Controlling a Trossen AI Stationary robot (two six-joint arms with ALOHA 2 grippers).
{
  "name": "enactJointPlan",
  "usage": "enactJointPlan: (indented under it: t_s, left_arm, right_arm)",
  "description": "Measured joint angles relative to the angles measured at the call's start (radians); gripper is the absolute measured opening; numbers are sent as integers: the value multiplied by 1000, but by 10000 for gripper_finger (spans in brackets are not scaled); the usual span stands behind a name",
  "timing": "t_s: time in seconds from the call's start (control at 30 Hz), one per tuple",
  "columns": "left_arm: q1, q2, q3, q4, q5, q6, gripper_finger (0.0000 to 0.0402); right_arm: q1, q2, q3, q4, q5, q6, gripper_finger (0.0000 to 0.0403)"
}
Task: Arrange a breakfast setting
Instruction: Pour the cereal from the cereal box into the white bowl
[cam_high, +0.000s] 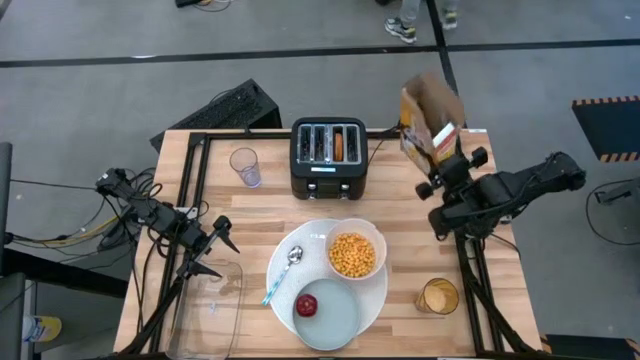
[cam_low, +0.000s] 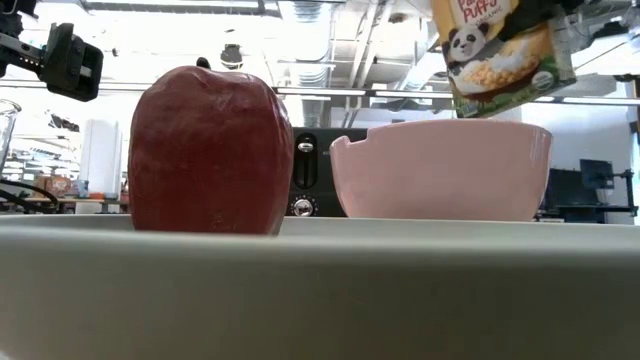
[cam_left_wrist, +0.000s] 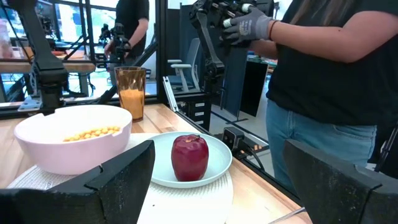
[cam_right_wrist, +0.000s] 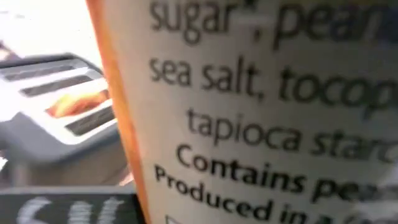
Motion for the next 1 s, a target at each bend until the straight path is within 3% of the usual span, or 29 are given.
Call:
enactJointPlan:
  t_s: [0.2,0.4,0.57,0.77,1.0]
  left_arm:
    - [0,0,0,0,0,0,339]
    - [0,0,0,0,0,0,339]
    - [0,0,0,0,0,0,339]
    - [0,0,0,0,0,0,339]
    - [0,0,0,0,0,0,339]
  right_arm:
    - [-123,-2,-32,11,94,219,159]
    - [-214,-1,-181,112,103,388,159]
    - [-239,0,-346,337,173,395,159]
    - [-268,0,-488,585,176,300,159]
    - [-280,0,-588,742,167,234,159]
